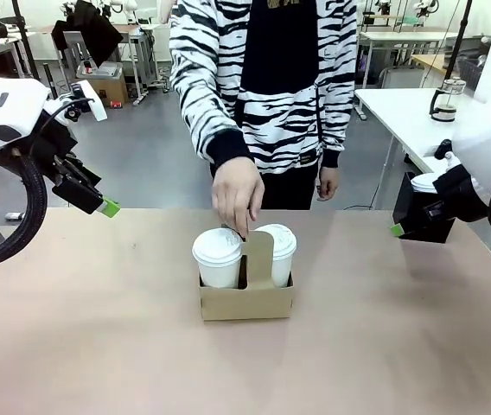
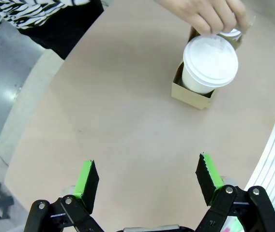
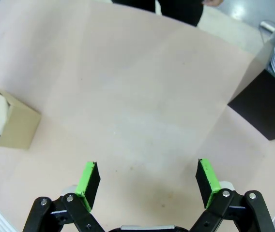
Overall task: Pour a drink into a cup and package it in a carrier.
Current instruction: Insert the held 600 ml Paper Cup into the Cup Carrier.
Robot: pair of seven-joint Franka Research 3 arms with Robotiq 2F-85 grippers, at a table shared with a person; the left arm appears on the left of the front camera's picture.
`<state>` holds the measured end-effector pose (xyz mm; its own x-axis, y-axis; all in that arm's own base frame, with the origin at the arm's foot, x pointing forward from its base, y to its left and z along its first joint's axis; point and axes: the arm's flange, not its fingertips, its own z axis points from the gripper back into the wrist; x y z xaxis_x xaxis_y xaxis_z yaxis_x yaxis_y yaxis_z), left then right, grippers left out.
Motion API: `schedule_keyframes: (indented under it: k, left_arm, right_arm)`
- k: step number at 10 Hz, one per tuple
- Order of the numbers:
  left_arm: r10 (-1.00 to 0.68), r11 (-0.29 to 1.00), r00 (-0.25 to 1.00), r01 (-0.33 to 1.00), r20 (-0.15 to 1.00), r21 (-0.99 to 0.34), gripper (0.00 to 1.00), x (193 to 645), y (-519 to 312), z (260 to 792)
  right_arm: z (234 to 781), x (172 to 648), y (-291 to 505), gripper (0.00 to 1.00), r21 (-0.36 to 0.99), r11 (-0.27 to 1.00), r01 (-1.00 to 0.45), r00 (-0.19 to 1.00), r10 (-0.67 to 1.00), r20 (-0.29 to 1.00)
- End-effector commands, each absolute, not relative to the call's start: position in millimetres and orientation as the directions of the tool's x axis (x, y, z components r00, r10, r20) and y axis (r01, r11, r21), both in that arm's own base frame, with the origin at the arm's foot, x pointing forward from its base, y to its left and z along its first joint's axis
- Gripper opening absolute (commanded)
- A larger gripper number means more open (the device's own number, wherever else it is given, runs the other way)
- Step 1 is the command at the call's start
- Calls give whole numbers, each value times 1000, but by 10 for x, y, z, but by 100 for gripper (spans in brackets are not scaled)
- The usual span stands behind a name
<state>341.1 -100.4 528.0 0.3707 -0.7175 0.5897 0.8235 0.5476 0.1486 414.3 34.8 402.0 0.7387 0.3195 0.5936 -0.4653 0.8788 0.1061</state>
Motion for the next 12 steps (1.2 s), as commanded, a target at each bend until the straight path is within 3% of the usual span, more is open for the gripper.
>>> schedule_keyframes:
  k: [1, 12]
  left_arm:
    - [-708, 561, 384, 816, 593, 140, 100, 3401, -1011, 5286]
    - [-708, 561, 384, 816, 593, 140, 100, 3401, -1011, 5286]
  right_arm:
    - [3995, 4147, 320, 100, 99, 870, -484, 727, 337, 598]
    - [3995, 4147, 320, 100, 99, 870, -484, 727, 337, 598]
